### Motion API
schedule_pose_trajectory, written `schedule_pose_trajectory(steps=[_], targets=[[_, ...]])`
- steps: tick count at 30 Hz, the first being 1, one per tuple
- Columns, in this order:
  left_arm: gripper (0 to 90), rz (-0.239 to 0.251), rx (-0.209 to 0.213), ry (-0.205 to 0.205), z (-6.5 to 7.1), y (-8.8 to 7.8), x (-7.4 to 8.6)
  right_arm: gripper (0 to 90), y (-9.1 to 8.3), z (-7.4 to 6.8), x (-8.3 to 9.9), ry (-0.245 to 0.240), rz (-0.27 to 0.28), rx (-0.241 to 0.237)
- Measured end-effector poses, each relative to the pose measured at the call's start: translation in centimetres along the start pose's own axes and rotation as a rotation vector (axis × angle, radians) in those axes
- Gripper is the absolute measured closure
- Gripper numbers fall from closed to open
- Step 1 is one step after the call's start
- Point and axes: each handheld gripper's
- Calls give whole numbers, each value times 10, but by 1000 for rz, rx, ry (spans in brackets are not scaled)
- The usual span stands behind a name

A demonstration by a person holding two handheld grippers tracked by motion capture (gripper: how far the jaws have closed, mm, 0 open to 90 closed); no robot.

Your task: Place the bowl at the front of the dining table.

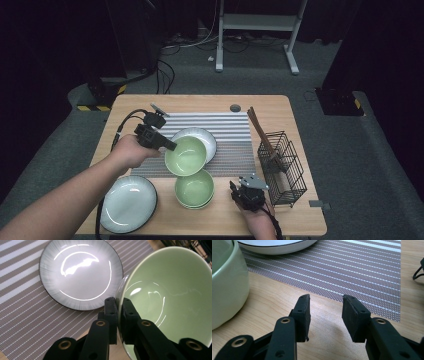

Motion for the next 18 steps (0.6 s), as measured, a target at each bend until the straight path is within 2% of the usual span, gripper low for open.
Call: schedule_pose_trajectory(steps=[11, 18], targets=[[851, 23, -24, -23, -10, 3, -2, 582, 0, -1, 0, -4, 0, -1], [851, 39, -35, -23, -15, 6, -3, 582, 0, -1, 0, -3, 1, 0]])
Point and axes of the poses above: each handheld gripper's, and its own axes: y roughly forward along the jaws, x roughly out of its underside, z roughly to its right, and after that the axes turned 11 degrees about z, right-handed
